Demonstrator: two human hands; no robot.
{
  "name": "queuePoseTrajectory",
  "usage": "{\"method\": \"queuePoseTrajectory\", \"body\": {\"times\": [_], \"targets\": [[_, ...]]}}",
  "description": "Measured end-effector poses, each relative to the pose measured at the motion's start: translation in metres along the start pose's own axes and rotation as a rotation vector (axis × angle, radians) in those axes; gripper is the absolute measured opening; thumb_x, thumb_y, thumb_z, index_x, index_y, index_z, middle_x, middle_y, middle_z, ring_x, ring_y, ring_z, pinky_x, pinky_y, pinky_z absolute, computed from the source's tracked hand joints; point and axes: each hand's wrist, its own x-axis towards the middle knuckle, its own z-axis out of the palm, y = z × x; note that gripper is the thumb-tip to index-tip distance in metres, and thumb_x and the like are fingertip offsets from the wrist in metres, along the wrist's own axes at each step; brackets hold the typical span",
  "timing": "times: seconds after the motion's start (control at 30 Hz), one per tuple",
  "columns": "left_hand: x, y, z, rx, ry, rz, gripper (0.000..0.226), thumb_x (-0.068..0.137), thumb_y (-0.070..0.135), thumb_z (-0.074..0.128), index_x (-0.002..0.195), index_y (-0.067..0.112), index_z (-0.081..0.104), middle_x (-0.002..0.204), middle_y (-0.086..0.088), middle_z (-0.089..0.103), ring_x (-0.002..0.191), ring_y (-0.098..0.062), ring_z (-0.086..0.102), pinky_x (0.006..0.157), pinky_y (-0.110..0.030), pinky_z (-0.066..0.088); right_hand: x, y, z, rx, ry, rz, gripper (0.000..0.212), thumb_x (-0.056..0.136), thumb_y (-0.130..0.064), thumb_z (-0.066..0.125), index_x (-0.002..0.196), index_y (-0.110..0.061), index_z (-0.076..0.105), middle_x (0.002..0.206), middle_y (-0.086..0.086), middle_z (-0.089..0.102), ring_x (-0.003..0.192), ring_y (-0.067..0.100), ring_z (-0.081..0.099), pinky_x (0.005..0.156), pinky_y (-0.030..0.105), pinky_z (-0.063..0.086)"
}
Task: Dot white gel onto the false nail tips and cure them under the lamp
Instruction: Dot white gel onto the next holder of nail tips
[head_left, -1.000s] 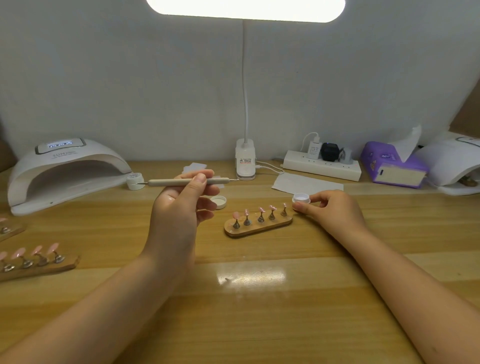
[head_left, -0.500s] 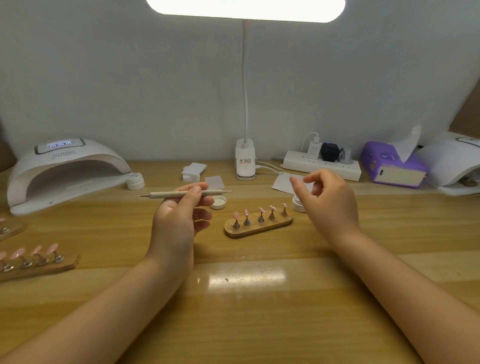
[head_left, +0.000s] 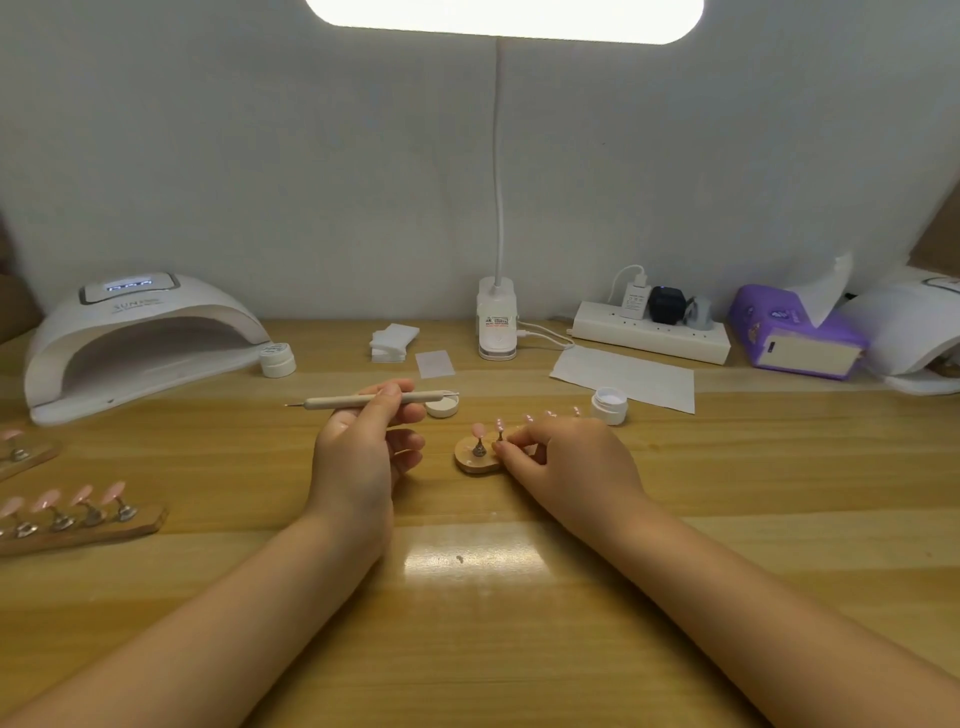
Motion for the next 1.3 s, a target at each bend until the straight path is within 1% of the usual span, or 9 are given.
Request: {"method": "queuePoseTrajectory", "body": {"times": [0.1, 0.27, 0.47, 0.57, 0.7, 0.83, 1.0, 1.13, 1.3], "targets": [[0.0, -0.001, 0.0, -0.003, -0.002, 0.003, 0.02, 0.098, 0.022, 0.051, 0.09, 0.019, 0.069, 0.064, 0.007, 0.064, 0.054, -0.006, 0.055, 0.052, -0.021, 0.047, 0.002, 0.001, 0.002, -0.019, -0.033, 0.0, 0.029, 0.093, -0.049, 0.05, 0.106, -0.035, 0.072, 0.088, -0.007, 0.069, 0.086, 0.013, 0.06, 0.074, 0.03, 0.048], [-0.001, -0.003, 0.0, -0.001, -0.012, 0.006, 0.02, 0.098, 0.021, 0.051, 0.091, 0.017, 0.07, 0.065, 0.006, 0.064, 0.054, -0.006, 0.056, 0.051, -0.019, 0.048, 0.006, 0.0, 0.001, -0.043, -0.055, -0.019, 0.031, 0.095, -0.051, 0.048, 0.112, -0.036, 0.069, 0.095, -0.007, 0.069, 0.088, 0.014, 0.06, 0.072, 0.031, 0.049], [0.001, -0.005, 0.0, -0.012, -0.012, 0.005, 0.021, 0.098, 0.021, 0.051, 0.091, 0.017, 0.07, 0.065, 0.005, 0.064, 0.054, -0.007, 0.056, 0.05, -0.019, 0.047, 0.0, -0.003, -0.001, -0.06, -0.037, -0.094, 0.03, 0.098, -0.046, 0.044, 0.111, -0.037, 0.069, 0.093, -0.008, 0.07, 0.091, 0.014, 0.061, 0.089, 0.039, 0.047], [0.002, -0.003, 0.0, -0.035, 0.011, -0.014, 0.021, 0.098, 0.021, 0.051, 0.09, 0.017, 0.069, 0.063, 0.006, 0.064, 0.053, -0.007, 0.055, 0.05, -0.02, 0.047, -0.004, -0.006, -0.004, -0.029, 0.039, -0.138, 0.033, 0.096, -0.046, 0.043, 0.102, -0.031, 0.072, 0.083, -0.007, 0.069, 0.08, 0.012, 0.06, 0.08, 0.036, 0.049], [0.002, 0.005, 0.002, -0.048, 0.042, -0.014, 0.02, 0.098, 0.025, 0.052, 0.088, 0.019, 0.069, 0.062, 0.008, 0.064, 0.052, -0.007, 0.056, 0.05, -0.022, 0.046, -0.007, -0.007, -0.011, 0.144, 0.155, -0.165, 0.019, 0.094, -0.031, 0.057, 0.094, -0.022, 0.074, 0.08, -0.008, 0.07, 0.07, 0.009, 0.059, 0.065, 0.037, 0.05], [-0.006, 0.017, 0.008, 0.001, -0.031, 0.131, 0.022, 0.1, 0.028, 0.049, 0.093, 0.017, 0.067, 0.067, 0.006, 0.065, 0.059, -0.007, 0.059, 0.056, -0.023, 0.049, -0.006, -0.011, -0.019, 0.324, 0.237, -0.189, 0.014, 0.093, -0.024, 0.061, 0.097, -0.017, 0.072, 0.083, -0.011, 0.069, 0.066, 0.01, 0.061, 0.064, 0.038, 0.053], [-0.028, 0.028, 0.016, 0.153, -0.119, 0.474, 0.018, 0.101, 0.026, 0.046, 0.095, 0.021, 0.062, 0.074, 0.008, 0.066, 0.071, -0.008, 0.061, 0.065, -0.021, 0.052, -0.005, -0.018, -0.026, 0.441, 0.294, -0.217, 0.01, 0.091, -0.023, 0.064, 0.096, -0.018, 0.071, 0.078, -0.024, 0.061, 0.062, 0.011, 0.061, 0.061, 0.033, 0.053], [-0.038, 0.032, 0.02, 0.247, -0.19, 0.68, 0.012, 0.095, 0.025, 0.047, 0.093, 0.021, 0.058, 0.076, 0.01, 0.064, 0.073, -0.005, 0.062, 0.064, -0.016, 0.049, -0.006, -0.024, -0.031, 0.482, 0.32, -0.259, 0.01, 0.091, -0.026, 0.063, 0.094, -0.02, 0.071, 0.077, -0.02, 0.063, 0.062, 0.011, 0.061, 0.058, 0.032, 0.053], [-0.04, 0.031, 0.019, 0.343, -0.266, 0.806, 0.01, 0.092, 0.032, 0.046, 0.092, 0.032, 0.056, 0.077, 0.011, 0.063, 0.072, -0.008, 0.061, 0.067, -0.018, 0.048, -0.005, -0.028, -0.034, 0.495, 0.341, -0.282, 0.013, 0.09, -0.026, 0.063, 0.094, -0.018, 0.072, 0.075, -0.015, 0.064, 0.061, 0.011, 0.061, 0.057, 0.029, 0.052]]}}
